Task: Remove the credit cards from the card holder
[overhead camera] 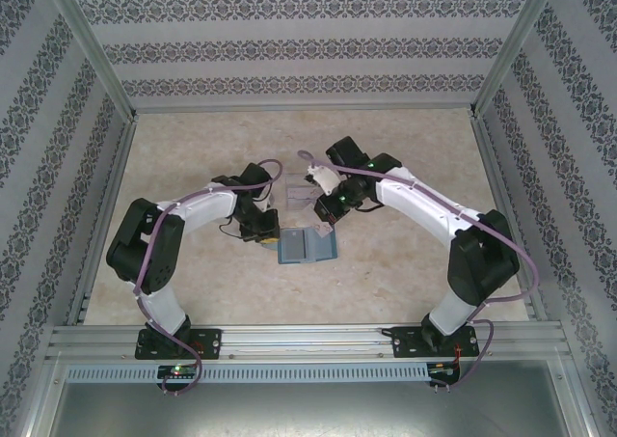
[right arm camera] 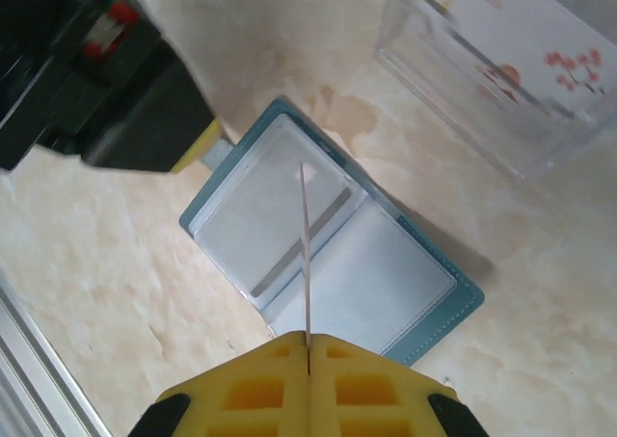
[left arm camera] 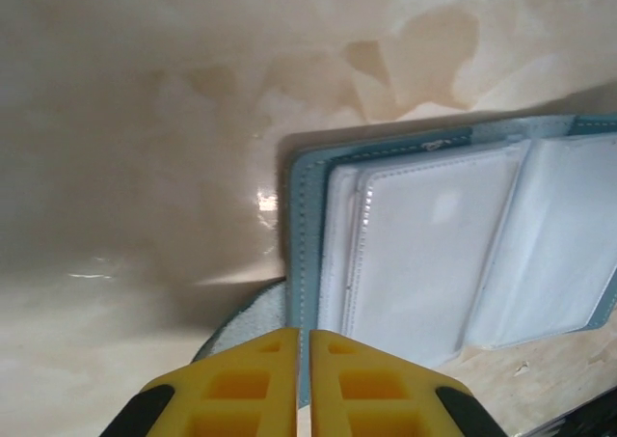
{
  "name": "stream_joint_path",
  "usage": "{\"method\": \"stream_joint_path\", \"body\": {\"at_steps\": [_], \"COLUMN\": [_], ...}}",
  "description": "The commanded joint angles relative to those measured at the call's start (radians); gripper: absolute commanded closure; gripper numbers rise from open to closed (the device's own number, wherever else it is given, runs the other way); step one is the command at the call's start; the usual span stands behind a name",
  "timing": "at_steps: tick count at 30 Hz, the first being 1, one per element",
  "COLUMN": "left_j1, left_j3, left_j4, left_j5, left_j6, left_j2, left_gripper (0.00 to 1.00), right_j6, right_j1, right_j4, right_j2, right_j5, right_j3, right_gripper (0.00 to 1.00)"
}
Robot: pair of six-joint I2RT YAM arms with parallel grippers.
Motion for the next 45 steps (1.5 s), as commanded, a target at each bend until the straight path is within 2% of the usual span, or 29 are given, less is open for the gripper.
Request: {"method": "stream_joint_path", "body": {"at_steps": [1,11,18,27,36,45], "left_j1": [0.034,0.073,0.076,0.075,0.075,0.075], "left_j3": [-0.017,-0.054,-0.113,-0.192,-0.224,-0.224], "left_j4": [-0.056,-0.054,-0.017,0.012,0.025,0.034], "left_j5": [-0.019,-0.037,-0.047,-0.08,-0.079,-0.076], "left_j6": [0.047,0.063,0.038,-0.003,-0.02,-0.023], "left_j2": [-0.038,-0.087,-0.134,-0.209,-0.237,-0.232], "left_gripper": [0.9,0.85,0.81,0.79,0.79,0.78], "right_j6": [-0.238,-0.586,-0.71,-0.774,-0.797,-0.814], "right_j1": [0.009,0.053,0.056,0.058,0.057,0.051], "right_j4": [-0.117,-0.217,-0.27,-0.351,-0.446,-0.501], "right_j2": [0.032,0.102,0.196,0.354,0.512,0.623], "right_j5": [0.071,0.22,0.298,0.307,0.292,0.292], "right_j3": [0.058,0.158,0.263,0.474,0.727,0.902], "right_gripper": [0.96,0.98,1.0,1.0,1.0,1.0]}}
